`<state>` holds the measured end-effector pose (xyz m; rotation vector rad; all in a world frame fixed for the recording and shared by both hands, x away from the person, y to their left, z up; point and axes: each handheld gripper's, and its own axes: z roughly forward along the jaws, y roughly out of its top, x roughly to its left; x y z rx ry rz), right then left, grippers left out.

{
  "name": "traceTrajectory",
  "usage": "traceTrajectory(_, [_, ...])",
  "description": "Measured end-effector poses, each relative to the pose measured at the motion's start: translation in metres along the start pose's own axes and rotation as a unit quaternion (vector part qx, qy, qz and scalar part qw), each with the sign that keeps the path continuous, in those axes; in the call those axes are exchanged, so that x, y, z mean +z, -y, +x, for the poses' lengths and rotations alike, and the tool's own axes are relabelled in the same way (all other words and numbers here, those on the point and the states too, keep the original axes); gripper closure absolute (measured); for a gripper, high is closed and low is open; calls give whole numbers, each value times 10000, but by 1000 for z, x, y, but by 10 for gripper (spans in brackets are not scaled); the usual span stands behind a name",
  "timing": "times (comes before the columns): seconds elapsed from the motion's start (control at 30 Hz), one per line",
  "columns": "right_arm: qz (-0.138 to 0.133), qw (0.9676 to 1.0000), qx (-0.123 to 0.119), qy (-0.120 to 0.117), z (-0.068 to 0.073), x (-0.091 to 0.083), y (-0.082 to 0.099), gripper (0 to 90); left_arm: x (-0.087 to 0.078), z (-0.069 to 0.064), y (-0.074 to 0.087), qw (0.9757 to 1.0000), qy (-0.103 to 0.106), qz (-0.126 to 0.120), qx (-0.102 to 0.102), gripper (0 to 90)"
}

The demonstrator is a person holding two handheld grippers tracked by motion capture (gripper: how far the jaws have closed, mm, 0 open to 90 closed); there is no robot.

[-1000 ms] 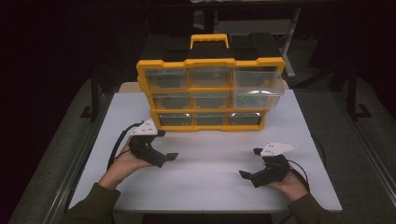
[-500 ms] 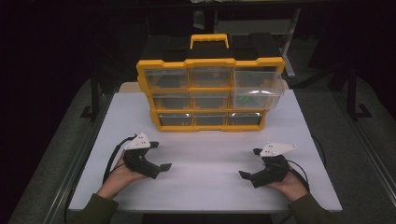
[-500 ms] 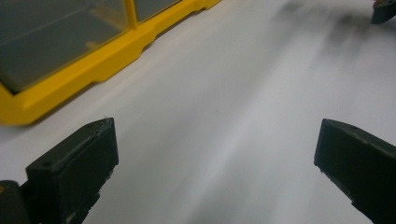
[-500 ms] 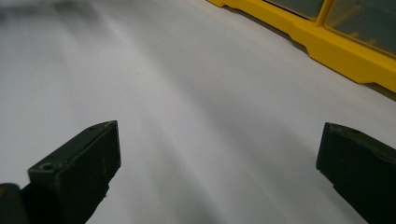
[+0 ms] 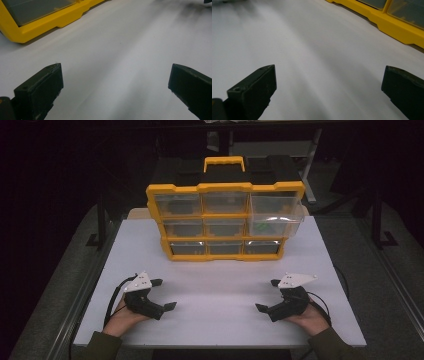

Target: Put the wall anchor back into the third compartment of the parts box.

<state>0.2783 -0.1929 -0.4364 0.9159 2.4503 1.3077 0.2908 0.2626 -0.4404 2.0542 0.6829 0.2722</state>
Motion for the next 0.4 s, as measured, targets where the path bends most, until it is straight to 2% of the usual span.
traceTrajectory(0.17, [8,10000,-20,7,0,0,0,0,0,0,0,10000,23,-21,-51,0])
traceTrajectory(0.4, [18,10000,-23,11,1,0,0,0,1,0,1,10000,-5,27,-25,0])
